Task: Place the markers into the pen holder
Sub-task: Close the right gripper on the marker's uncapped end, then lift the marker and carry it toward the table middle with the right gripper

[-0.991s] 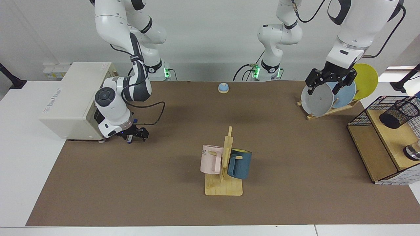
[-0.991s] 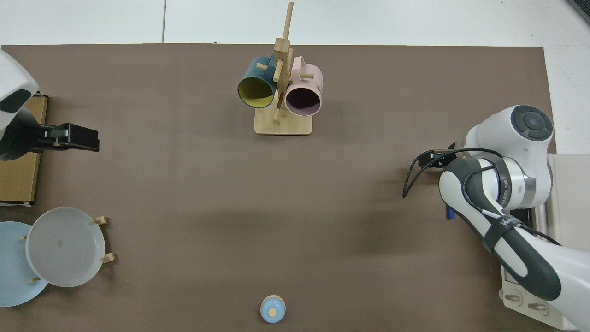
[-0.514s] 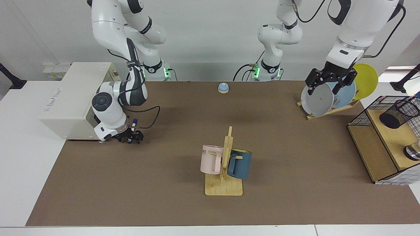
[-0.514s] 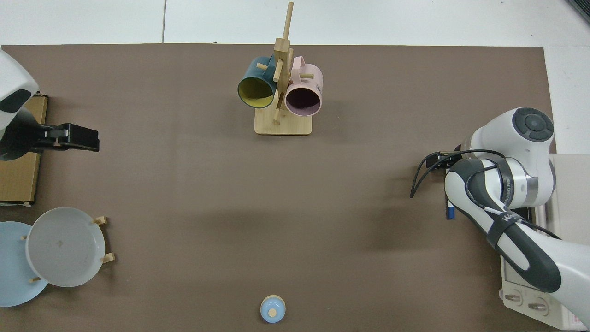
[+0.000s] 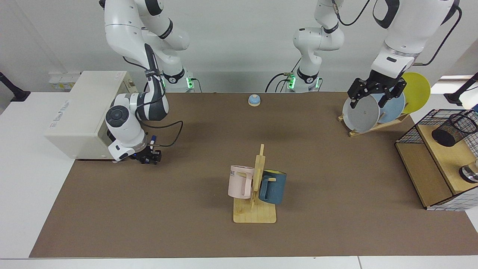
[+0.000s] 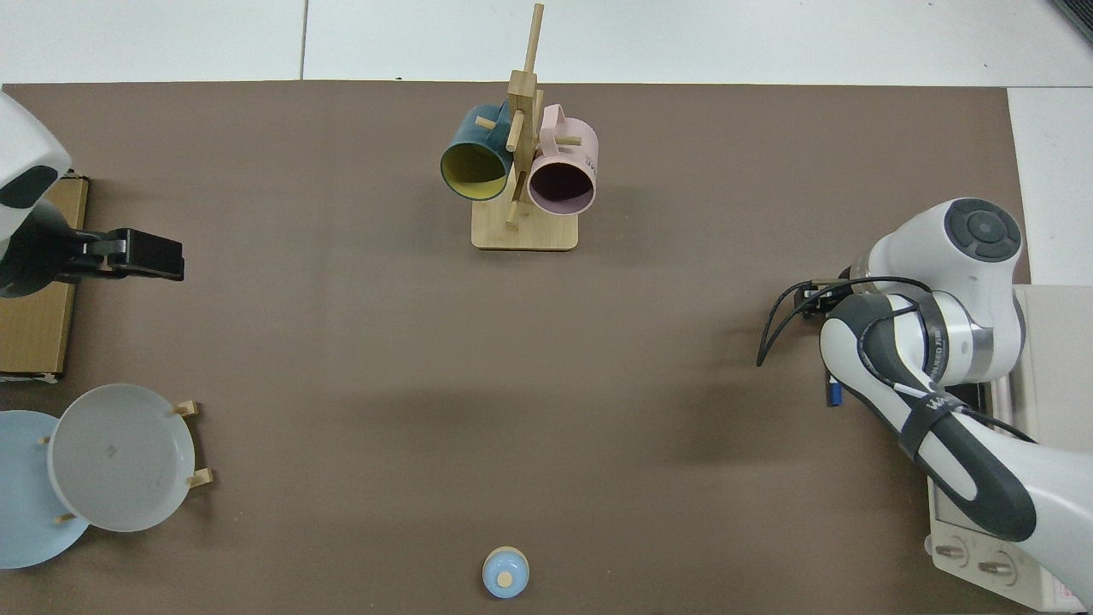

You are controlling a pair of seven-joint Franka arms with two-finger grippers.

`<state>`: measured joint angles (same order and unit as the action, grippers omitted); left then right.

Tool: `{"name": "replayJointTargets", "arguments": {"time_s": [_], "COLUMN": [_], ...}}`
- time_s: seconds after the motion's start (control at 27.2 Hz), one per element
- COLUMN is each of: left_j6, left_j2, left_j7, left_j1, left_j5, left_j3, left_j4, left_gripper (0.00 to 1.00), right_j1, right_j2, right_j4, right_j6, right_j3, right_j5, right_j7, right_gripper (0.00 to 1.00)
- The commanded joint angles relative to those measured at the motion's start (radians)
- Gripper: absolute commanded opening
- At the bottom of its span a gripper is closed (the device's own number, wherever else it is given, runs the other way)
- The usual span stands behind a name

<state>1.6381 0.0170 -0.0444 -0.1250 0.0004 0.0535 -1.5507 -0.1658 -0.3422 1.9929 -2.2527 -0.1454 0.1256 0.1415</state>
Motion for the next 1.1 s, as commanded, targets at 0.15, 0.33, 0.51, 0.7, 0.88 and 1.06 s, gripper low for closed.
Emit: {"name": "replayJointTargets", "arguments": {"time_s": [0.15,0.33,0.51,0.7,0.88,1.06], "left_j6": [-0.008,-0.008,-0.008,-0.008,-0.008,-0.008], "left_j2": [-0.019,-0.019,-0.019,-0.019,-0.019,-0.019], "left_j7": [-0.002,-0.002,-0.002,-0.002,-0.002,-0.002], "left_j1": [-0.004,-0.004,-0.004,-0.004,-0.004,-0.004], "left_j5": [-0.002,-0.002,-0.002,-0.002,-0.002,-0.002], "left_j3": [0.006,0.006,0.006,0.006,0.006,0.006], "left_j4": [-0.017,-0.017,-0.017,-0.017,-0.017,-0.017], "left_gripper": [1.00,1.00,1.00,1.00,1.00,1.00], "right_j1": [-0.006,-0.003,0.017,0.038,0.072,0.123], "right_j2": [0.005,0.011,0.023,0.057,0.120,0.158], "right_j4": [0.006,-0.003,-0.063,-0.129,-0.138,-0.169], "right_j6": [-0.005,0.004,0.087,0.197,0.252,0.314], "right_j3": [-0.003,-0.003,-0.010,-0.022,-0.023,-0.028], "right_j5": [0.014,0.037,0.037,-0.004,-0.037,-0.040], "right_j7": [-0.030,-0.046,-0.043,-0.039,-0.039,-0.037], "right_gripper": [0.00,0.00,0.00,0.00,0.00,0.00]}}
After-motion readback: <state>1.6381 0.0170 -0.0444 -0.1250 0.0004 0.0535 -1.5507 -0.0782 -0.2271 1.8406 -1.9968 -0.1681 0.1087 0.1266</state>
